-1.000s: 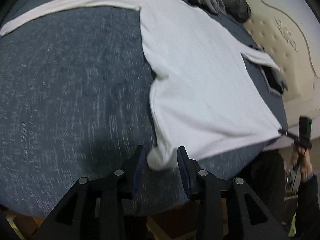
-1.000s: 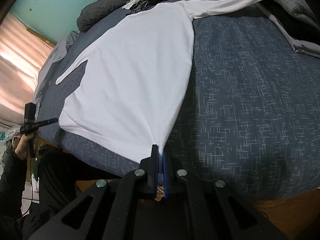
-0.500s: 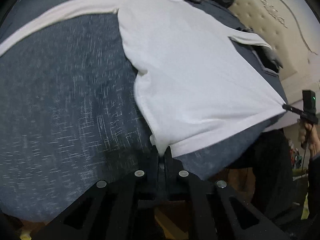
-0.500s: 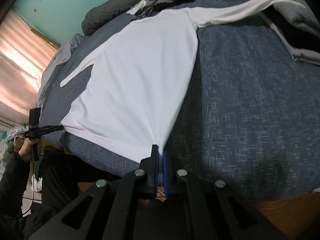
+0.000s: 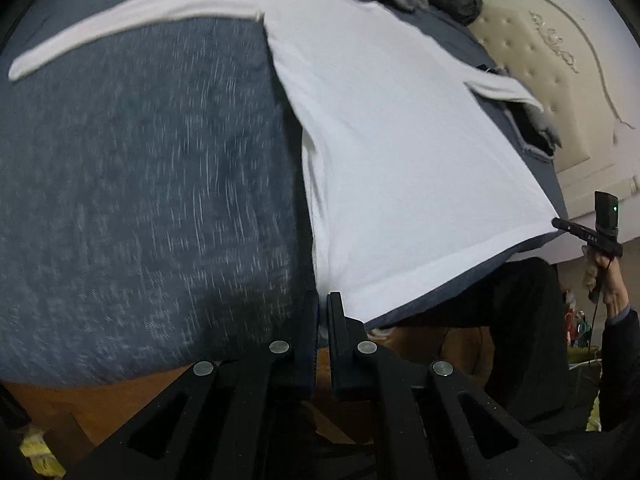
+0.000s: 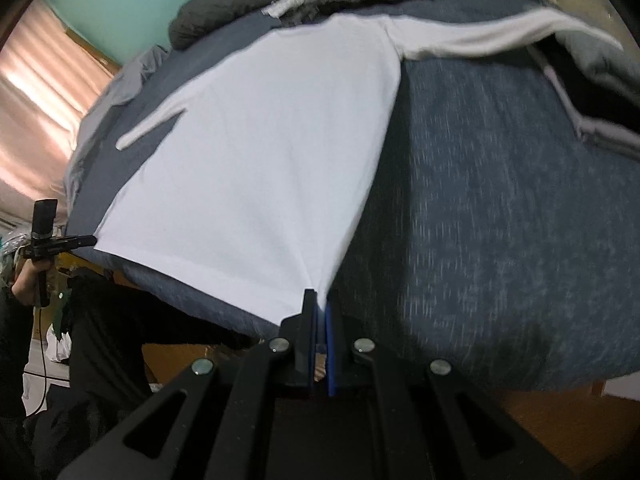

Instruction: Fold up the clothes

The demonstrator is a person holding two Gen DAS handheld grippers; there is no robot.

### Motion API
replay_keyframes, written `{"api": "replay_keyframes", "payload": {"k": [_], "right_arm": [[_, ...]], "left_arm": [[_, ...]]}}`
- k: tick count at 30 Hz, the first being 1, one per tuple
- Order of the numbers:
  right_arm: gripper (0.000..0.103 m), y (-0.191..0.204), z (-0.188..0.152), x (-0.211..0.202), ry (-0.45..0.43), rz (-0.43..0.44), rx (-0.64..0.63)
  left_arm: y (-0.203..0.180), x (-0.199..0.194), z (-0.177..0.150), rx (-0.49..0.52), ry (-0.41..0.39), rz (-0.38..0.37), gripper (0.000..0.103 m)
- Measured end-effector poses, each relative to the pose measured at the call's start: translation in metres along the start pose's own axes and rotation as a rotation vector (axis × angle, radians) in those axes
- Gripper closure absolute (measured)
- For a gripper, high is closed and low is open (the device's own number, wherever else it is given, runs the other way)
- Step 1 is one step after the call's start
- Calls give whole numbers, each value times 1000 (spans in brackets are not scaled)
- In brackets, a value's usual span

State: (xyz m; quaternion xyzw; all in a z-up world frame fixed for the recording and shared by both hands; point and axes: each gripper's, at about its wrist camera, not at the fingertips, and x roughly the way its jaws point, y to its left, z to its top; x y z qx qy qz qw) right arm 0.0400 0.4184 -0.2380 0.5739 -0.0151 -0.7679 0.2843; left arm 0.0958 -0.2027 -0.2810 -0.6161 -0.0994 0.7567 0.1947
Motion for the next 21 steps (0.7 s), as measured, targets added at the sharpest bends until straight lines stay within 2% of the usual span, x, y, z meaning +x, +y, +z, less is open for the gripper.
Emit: {"api": "replay_keyframes", "payload": {"k": [6,13,17,21], "right_arm": [[100,-12,-12,23,23,-16,22],[100,-19,-22,34,16,-53,14],[101,-28,-33,39,16,-79,29],[101,-38,-36,35,-1,-68,65]], "left_arm": [[16,23,-6,-42,24,-4,98],[22,27,-8,-39,13,27,98],[30,23,-6,-58,4,19,98],[26,28,-8,-47,21,29,98]]}}
